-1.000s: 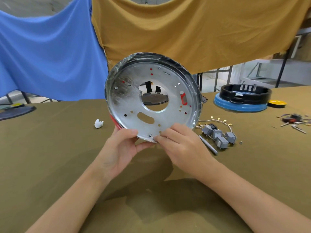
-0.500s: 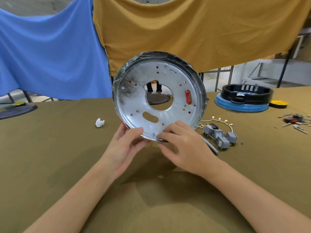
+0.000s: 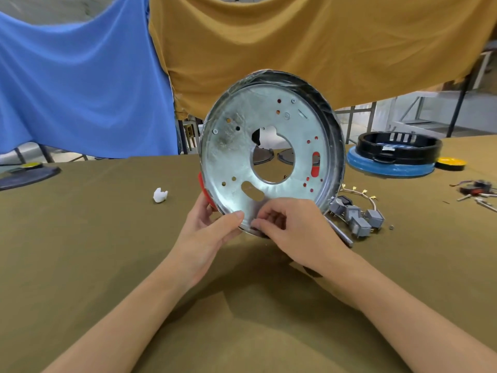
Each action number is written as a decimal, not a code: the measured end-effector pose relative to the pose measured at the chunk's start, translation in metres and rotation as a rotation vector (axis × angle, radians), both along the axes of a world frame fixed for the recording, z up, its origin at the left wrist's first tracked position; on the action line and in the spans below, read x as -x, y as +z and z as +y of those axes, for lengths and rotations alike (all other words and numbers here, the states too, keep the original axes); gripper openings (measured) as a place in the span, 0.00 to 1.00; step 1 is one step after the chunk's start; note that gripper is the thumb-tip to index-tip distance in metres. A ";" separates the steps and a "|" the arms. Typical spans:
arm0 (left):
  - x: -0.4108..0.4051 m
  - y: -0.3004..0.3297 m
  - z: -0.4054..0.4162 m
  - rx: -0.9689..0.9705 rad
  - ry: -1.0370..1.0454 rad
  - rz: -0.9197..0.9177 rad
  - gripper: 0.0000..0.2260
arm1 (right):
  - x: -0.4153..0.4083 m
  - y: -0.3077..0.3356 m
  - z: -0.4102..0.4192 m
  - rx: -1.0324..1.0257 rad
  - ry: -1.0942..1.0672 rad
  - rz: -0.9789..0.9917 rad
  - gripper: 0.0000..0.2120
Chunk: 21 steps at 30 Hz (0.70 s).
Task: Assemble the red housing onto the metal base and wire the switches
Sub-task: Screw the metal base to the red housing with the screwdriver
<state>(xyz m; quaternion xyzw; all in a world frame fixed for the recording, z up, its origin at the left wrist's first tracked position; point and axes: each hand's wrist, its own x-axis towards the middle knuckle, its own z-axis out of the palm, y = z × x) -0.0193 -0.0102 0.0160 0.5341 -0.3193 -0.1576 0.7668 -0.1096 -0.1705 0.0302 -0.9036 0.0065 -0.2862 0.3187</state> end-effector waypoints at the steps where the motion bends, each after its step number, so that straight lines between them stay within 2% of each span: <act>1: 0.000 0.000 0.000 -0.003 0.004 -0.003 0.25 | 0.000 0.000 0.000 0.006 -0.003 0.001 0.05; 9: 0.002 -0.002 -0.001 -0.046 0.043 -0.068 0.28 | 0.000 -0.001 0.001 0.001 -0.017 0.028 0.05; 16: 0.003 -0.002 0.000 -0.071 0.029 -0.104 0.27 | -0.002 -0.004 0.002 0.102 -0.061 0.011 0.04; 21: 0.002 -0.005 0.000 -0.087 0.040 -0.135 0.28 | -0.004 -0.007 -0.001 -0.040 -0.073 0.036 0.04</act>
